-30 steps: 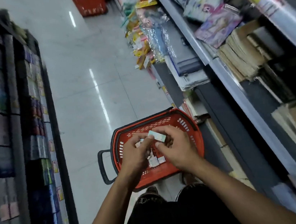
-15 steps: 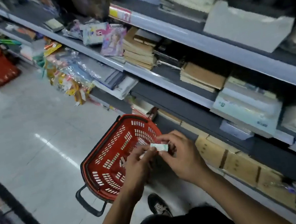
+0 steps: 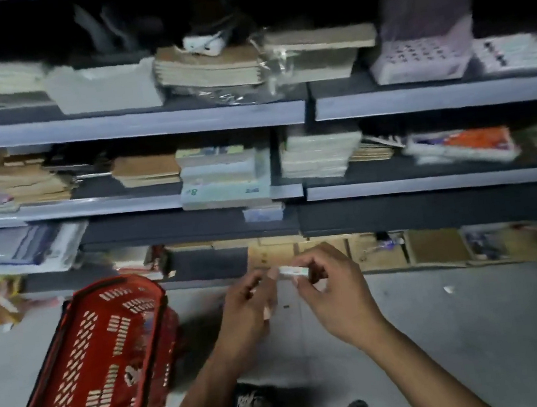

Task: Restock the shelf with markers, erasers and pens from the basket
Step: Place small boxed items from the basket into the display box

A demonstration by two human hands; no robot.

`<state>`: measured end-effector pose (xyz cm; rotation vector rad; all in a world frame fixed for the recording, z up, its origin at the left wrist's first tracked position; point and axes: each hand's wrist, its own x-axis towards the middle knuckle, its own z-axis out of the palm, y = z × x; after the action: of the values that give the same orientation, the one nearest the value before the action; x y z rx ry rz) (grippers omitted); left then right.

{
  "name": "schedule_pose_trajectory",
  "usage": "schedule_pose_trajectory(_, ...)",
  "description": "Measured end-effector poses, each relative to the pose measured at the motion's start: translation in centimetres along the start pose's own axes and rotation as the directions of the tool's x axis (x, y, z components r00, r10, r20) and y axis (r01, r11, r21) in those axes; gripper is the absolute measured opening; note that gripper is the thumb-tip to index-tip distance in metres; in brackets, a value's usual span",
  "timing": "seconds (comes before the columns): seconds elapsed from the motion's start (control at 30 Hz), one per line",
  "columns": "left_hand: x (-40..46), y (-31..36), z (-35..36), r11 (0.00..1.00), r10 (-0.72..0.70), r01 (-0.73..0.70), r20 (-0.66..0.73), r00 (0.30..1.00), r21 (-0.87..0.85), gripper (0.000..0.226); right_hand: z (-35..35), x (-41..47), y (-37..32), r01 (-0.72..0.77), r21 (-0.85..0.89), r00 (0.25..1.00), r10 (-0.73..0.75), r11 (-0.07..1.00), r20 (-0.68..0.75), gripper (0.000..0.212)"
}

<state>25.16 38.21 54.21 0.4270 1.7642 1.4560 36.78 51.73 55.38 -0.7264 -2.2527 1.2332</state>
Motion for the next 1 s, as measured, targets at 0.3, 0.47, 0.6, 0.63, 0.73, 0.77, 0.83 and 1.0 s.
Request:
schedule_pose_trajectory(0.3, -1.0, 1.1, 19.6, 0.993, -0.103, 0.113, 0.262, 0.959, -0.024, 0.024, -16.3, -8.0, 6.7, -0.186, 0.209, 0.929, 0.241, 0.96, -0.282, 0.042)
schedule_pose_trajectory(0.47, -0.4, 3.1, 27.5, 0.999, -0.013, 0.031, 0.374, 0.928, -0.043, 0.028, -22.5, -9.1, 8.4, -0.232, 0.413, 0.853, 0.388, 0.881, -0.349, 0.031)
schedule_pose_trajectory(0.6, 1.6, 4.6, 33.1, 0.996, 0.075, -0.049, 0.417, 0.906, -0.072, 0.033, -27.0, -8.0, 10.4, -0.224, 0.476, 0.797, 0.441, 0.85, -0.412, 0.022)
schedule_pose_trajectory(0.63, 2.3, 5.0, 34.4, 0.995, 0.082, -0.049, 0.43, 0.899, -0.087, 0.036, -28.1, -7.5, 11.0, -0.22, 0.487, 0.786, 0.449, 0.845, -0.425, 0.022)
schedule_pose_trajectory(0.73, 5.0, 6.1, 38.3, 0.99, 0.098, -0.042, 0.444, 0.891, -0.133, 0.044, -31.8, -5.4, 12.9, -0.18, 0.507, 0.782, 0.435, 0.843, -0.446, 0.026)
schedule_pose_trajectory(0.77, 6.0, 6.5, 39.6, 0.988, 0.106, -0.045, 0.446, 0.889, -0.147, 0.044, -33.2, -4.6, 13.6, -0.17, 0.495, 0.789, 0.419, 0.852, -0.45, 0.027)
schedule_pose_trajectory(0.83, 8.2, 7.4, 42.1, 0.988, 0.126, -0.071, 0.448, 0.885, -0.139, 0.043, -35.8, -2.9, 15.0, -0.162, 0.472, 0.806, 0.392, 0.867, -0.444, 0.031)
schedule_pose_trajectory(1.0, 13.3, 10.0, 48.7, 0.956, 0.276, -0.292, 0.4, 0.874, -0.02, 0.03, -42.0, 1.6, 18.3, -0.162, 0.529, 0.788, 0.432, 0.833, -0.439, 0.044)
